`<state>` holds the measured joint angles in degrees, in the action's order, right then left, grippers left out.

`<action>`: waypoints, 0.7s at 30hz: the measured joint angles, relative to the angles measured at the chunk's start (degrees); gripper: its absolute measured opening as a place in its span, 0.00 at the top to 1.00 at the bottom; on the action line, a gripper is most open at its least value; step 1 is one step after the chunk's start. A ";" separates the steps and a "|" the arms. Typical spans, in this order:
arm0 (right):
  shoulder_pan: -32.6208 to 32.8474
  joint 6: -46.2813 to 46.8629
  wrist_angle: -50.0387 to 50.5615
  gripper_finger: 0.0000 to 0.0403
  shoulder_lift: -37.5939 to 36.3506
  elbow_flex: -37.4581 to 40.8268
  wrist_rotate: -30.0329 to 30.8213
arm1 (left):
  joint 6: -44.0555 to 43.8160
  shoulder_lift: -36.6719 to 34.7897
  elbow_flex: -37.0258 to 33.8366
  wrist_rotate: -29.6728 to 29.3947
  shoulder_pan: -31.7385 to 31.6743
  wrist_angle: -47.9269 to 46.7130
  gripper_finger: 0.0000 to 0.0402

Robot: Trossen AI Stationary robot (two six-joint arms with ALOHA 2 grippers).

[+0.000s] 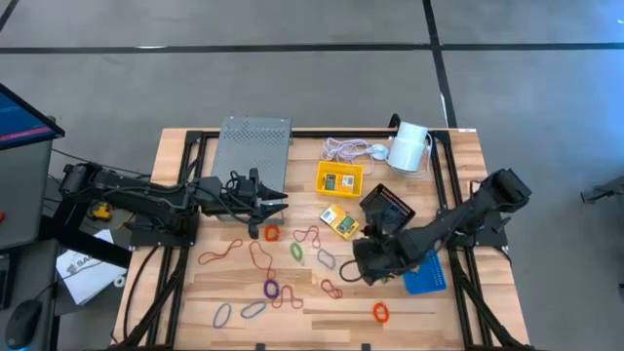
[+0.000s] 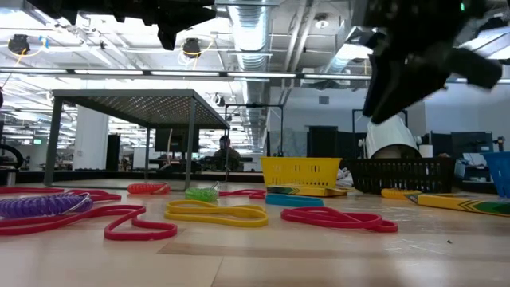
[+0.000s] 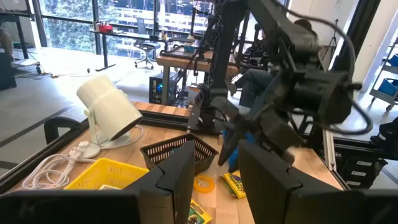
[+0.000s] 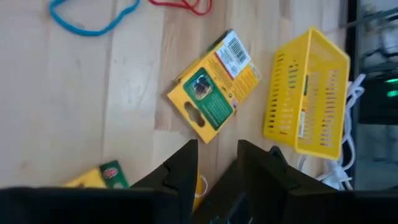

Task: Pick & Place Office Desk Supplies
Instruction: Put the crayon box into the yellow bin

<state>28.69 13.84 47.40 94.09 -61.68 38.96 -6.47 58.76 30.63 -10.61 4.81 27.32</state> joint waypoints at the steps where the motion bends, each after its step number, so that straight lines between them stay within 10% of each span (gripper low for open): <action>1: 0.30 -0.14 -1.11 0.74 0.22 1.06 0.47 | 0.03 0.00 0.00 0.00 0.00 0.11 0.70; 21: 0.51 -3.83 -12.66 0.79 14.52 3.36 5.79 | 1.30 -0.70 0.07 0.00 -0.01 0.76 0.70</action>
<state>29.20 10.01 34.74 108.61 -58.33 44.75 -5.17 58.06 30.70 -10.61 4.80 28.08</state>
